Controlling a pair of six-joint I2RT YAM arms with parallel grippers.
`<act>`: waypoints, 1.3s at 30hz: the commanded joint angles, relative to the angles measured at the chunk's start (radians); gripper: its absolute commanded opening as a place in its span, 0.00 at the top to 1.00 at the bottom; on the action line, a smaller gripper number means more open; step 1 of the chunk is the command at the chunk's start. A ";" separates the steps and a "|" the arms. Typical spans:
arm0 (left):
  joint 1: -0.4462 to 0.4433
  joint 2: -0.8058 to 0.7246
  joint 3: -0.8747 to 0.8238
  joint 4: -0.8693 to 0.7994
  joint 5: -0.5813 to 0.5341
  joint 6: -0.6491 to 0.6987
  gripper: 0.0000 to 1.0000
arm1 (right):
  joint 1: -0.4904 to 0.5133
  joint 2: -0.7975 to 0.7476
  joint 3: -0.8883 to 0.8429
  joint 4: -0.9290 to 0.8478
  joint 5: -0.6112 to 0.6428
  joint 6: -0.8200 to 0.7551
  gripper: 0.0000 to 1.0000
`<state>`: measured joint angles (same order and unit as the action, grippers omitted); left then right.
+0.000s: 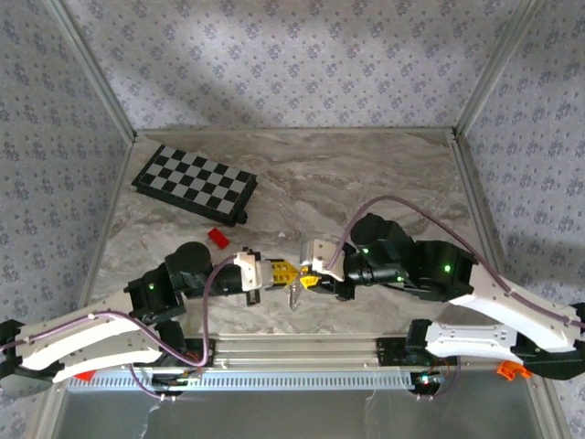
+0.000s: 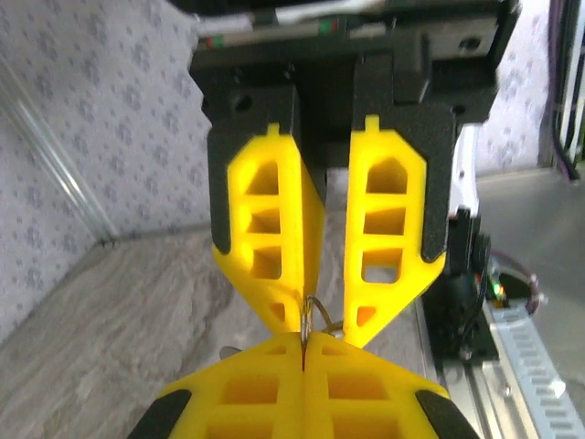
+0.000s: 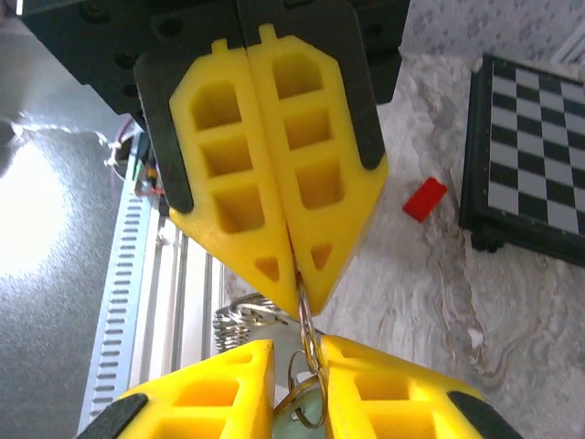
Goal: Put the keys on the keyring
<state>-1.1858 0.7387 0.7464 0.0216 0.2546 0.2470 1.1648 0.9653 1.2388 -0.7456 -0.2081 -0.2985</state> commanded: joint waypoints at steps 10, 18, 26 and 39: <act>-0.003 0.045 -0.040 0.336 0.120 -0.123 1.00 | -0.027 -0.075 -0.084 0.083 -0.073 0.039 0.94; -0.005 0.089 0.071 0.014 0.003 -0.008 0.98 | -0.031 -0.073 -0.070 0.049 0.007 0.007 1.00; -0.004 0.190 0.174 -0.233 -0.089 0.090 0.95 | 0.015 0.062 0.036 -0.111 0.118 -0.041 1.00; 0.001 0.046 0.015 0.100 -0.015 -0.026 1.00 | 0.015 -0.069 -0.085 0.065 0.076 0.013 0.85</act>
<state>-1.1870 0.8059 0.7750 -0.0036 0.2317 0.2634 1.1782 0.9554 1.1976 -0.7460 -0.1169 -0.2977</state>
